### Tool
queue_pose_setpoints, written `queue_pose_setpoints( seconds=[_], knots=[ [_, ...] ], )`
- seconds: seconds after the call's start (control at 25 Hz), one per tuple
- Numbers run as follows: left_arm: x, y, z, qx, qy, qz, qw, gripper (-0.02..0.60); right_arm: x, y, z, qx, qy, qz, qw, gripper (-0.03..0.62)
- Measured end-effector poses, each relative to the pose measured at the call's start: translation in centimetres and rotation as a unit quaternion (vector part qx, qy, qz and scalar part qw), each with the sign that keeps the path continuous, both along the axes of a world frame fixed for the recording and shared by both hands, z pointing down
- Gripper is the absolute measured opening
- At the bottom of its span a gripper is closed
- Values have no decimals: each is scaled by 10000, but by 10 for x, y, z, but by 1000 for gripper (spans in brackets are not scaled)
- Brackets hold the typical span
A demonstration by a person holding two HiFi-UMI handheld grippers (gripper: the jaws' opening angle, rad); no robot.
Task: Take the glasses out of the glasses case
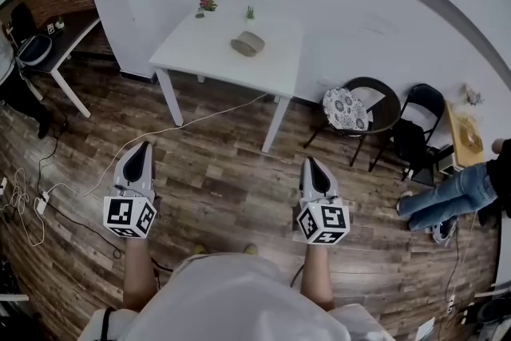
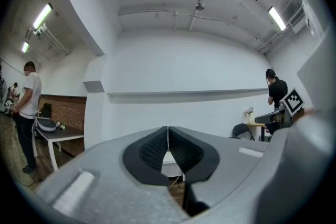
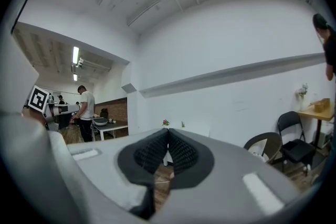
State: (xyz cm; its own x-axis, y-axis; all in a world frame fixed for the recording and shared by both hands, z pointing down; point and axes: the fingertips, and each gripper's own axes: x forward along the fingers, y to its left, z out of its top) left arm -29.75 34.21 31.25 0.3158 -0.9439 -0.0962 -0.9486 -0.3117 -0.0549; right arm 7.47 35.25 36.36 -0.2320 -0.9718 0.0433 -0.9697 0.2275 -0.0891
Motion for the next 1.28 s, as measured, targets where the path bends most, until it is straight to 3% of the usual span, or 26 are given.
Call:
queue_pose_setpoints(
  seconds=[0.2, 0.32, 0.52, 0.84, 1.28],
  knots=[
    [4, -1, 2, -42, 15, 65, 10000, 14, 1, -2, 2, -12, -44, -31, 10000, 3],
    [10, -1, 7, -116, -40, 117, 9999, 66, 3, -2, 5, -22, -41, -41, 10000, 3],
    [20, -4, 8, -167, -47, 181, 9997, 95, 10, -2, 8, -63, -71, -43, 9999, 3],
    [49, -4, 12, -232, -78, 246, 9994, 97, 39, -1, 12, -88, -108, 59, 9999, 3],
    [100, -3, 12, -226, -182, 119, 9995, 97, 83, -13, 20, -43, -190, -178, 9997, 3]
  ],
)
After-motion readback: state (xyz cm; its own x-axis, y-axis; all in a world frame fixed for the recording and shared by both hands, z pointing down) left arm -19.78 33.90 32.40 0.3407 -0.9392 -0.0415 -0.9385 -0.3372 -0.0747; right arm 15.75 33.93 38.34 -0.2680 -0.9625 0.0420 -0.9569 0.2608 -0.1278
